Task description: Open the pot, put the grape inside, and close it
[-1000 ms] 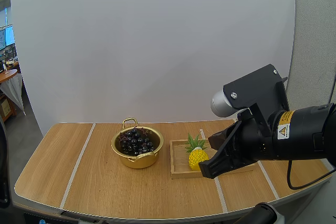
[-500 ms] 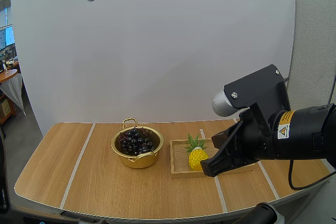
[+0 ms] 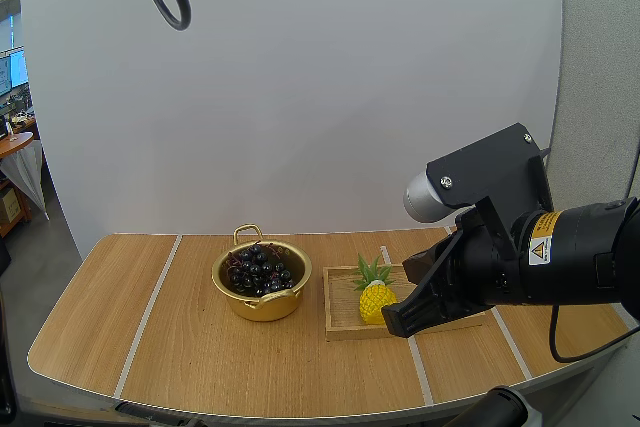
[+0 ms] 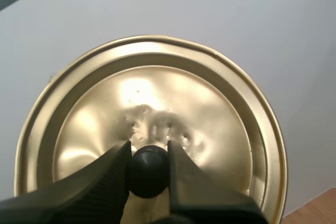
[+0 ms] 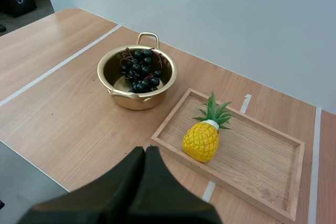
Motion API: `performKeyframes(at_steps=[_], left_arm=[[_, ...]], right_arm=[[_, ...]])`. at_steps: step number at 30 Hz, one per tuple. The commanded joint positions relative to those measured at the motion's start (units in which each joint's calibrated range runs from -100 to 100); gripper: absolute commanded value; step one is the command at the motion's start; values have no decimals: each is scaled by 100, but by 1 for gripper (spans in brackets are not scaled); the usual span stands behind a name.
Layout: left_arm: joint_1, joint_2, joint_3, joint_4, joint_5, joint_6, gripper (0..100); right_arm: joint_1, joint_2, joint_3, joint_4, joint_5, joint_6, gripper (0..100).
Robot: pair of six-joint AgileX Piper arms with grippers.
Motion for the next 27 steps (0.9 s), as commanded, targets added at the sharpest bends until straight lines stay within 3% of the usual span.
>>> performKeyframes(at_steps=[1, 21, 27], left_arm=[[-13, 0, 657, -374, 5, -98, 0], [-13, 878, 4192, -924, 5, 837, 0], [-13, 1399, 5019, -1344, 5, 1280, 0]], right_arm=[[-23, -51, 21, -49, 31, 16, 0], [-23, -51, 21, -49, 31, 16, 0], [-23, -51, 21, -49, 31, 16, 0]])
